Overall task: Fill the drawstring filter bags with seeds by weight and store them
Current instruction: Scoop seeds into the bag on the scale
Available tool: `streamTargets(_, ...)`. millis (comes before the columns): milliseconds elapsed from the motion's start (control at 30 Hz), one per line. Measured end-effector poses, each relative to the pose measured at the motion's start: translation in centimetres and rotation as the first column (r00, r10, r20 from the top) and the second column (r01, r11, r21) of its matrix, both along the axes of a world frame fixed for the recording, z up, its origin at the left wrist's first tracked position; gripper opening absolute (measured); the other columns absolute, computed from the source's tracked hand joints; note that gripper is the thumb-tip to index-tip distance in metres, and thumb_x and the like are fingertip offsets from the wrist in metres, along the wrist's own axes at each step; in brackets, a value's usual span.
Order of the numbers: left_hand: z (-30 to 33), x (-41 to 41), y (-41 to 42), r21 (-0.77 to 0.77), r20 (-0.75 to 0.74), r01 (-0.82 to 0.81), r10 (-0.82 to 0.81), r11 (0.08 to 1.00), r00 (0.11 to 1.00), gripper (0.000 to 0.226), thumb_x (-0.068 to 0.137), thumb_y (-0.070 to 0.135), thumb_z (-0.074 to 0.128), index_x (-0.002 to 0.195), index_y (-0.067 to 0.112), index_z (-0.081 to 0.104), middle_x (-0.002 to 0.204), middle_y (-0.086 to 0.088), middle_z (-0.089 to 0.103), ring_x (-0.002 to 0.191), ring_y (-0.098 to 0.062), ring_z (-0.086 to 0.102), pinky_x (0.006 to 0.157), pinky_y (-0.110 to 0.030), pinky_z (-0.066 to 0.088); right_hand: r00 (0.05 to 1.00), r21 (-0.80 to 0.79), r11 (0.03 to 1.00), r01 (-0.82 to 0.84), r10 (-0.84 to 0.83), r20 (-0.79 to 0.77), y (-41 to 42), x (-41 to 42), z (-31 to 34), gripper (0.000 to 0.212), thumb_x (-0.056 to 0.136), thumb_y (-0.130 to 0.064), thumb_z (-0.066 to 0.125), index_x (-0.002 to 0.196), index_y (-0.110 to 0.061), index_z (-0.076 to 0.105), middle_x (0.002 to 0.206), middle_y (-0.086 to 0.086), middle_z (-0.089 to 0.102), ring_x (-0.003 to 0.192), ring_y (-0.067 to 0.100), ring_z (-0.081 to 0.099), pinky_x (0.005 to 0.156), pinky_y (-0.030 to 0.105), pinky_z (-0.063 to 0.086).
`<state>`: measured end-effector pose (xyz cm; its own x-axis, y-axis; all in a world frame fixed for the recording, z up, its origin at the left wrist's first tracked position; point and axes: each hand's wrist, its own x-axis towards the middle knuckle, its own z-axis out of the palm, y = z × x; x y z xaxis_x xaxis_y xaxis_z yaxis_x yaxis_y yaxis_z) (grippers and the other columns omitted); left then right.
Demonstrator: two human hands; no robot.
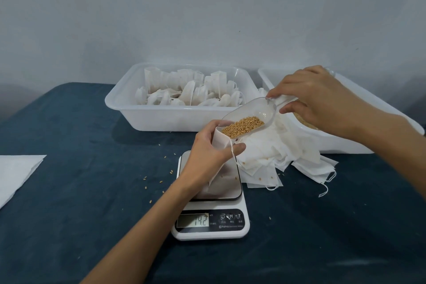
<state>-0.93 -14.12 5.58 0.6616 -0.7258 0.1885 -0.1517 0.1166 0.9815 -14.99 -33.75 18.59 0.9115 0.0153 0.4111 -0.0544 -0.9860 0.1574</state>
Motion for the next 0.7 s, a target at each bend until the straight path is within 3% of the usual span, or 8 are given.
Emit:
streamTargets(133,0.02,0.03,-0.05,0.01,0.012,-0.006,0.006,1.0,1.0,0.049,0.072,0.029,0.086,0.116,0.038,0.067,0.123,0.005,0.073,0.114,-0.018,0.07,0.102,-0.041,0.054,1.0,0.004,1.0,0.003,-0.003,-0.001,0.1,-0.08,0.1,0.034,0.084,-0.01,0.079,0.118,-0.017,0.073,0.105,0.001,0.072,0.102,0.03,0.062,0.101,0.042,0.033)
streamTargets(400,0.14,0.02,0.09,0.005,0.02,-0.014,0.014,1.0,1.0,0.048,0.073,0.027,0.087,0.115,0.038,0.067,0.116,0.009,0.076,0.107,-0.013,0.073,0.094,-0.031,0.055,1.0,0.0,1.0,0.005,-0.005,-0.003,0.08,-0.01,0.11,0.034,0.085,-0.01,0.078,0.118,-0.017,0.073,0.105,0.003,0.072,0.103,0.031,0.062,0.102,0.044,0.033)
streamTargets(700,0.2,-0.02,0.08,-0.006,-0.001,-0.004,0.004,1.0,1.0,0.05,0.073,0.024,0.087,0.118,0.033,0.067,0.115,0.006,0.077,0.107,-0.017,0.074,0.098,-0.037,0.057,1.0,-0.003,1.0,-0.004,0.004,0.01,0.2,0.12,0.12,0.035,0.083,-0.009,0.08,0.117,-0.016,0.073,0.105,0.005,0.072,0.104,0.033,0.062,0.101,0.045,0.033)
